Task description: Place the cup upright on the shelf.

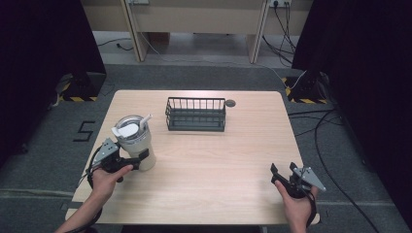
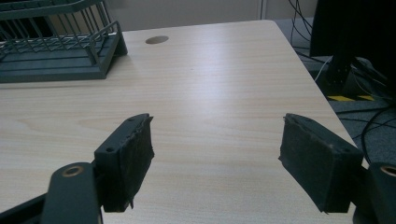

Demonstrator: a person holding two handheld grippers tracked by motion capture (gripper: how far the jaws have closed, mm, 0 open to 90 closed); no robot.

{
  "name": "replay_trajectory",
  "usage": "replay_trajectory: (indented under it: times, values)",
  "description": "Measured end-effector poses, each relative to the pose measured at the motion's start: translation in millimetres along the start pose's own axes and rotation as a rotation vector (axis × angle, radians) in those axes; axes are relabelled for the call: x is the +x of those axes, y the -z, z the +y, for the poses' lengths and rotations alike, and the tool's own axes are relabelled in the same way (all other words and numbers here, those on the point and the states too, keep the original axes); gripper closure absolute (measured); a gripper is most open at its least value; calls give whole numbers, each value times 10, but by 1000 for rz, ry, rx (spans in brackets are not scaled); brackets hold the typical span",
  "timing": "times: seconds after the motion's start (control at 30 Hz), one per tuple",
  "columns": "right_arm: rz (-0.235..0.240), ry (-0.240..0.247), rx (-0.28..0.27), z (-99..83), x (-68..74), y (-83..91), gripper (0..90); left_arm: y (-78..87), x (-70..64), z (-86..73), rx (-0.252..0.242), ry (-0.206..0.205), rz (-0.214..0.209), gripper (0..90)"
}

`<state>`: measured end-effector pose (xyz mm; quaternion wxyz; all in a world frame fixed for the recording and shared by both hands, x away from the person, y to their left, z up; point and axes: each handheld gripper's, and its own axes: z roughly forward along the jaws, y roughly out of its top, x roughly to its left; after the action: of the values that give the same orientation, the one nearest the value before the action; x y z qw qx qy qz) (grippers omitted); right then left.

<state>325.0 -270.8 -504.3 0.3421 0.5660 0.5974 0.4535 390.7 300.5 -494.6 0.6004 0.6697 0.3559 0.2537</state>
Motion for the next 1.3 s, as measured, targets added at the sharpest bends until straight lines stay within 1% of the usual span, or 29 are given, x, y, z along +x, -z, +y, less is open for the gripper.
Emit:
replay_trajectory:
  times: [0.33,0.47,0.6,0.77,0.9,1.0,1.2,1.3]
  values:
    - [-1,0,10,-14,2,-18,259,7,-9,4,-1,-35,3,87]
    - [-4,6,16,-18,-7,-21,259,8,-6,13,5,-36,4,89]
    - [-5,1,18,-20,-5,-24,260,10,-8,25,15,-45,1,90]
    - [-4,8,17,-21,-10,-28,260,7,6,36,20,-39,-2,91]
    - [-4,5,17,-22,-17,-28,259,7,9,50,28,-44,-3,91]
    - [-7,5,15,-20,-21,-29,259,15,14,77,21,-40,-7,92]
    - [-8,7,15,-19,-24,-31,259,42,12,157,1,-44,-13,92]
    - [-11,4,12,-17,-24,-30,259,51,5,195,2,-48,-15,92]
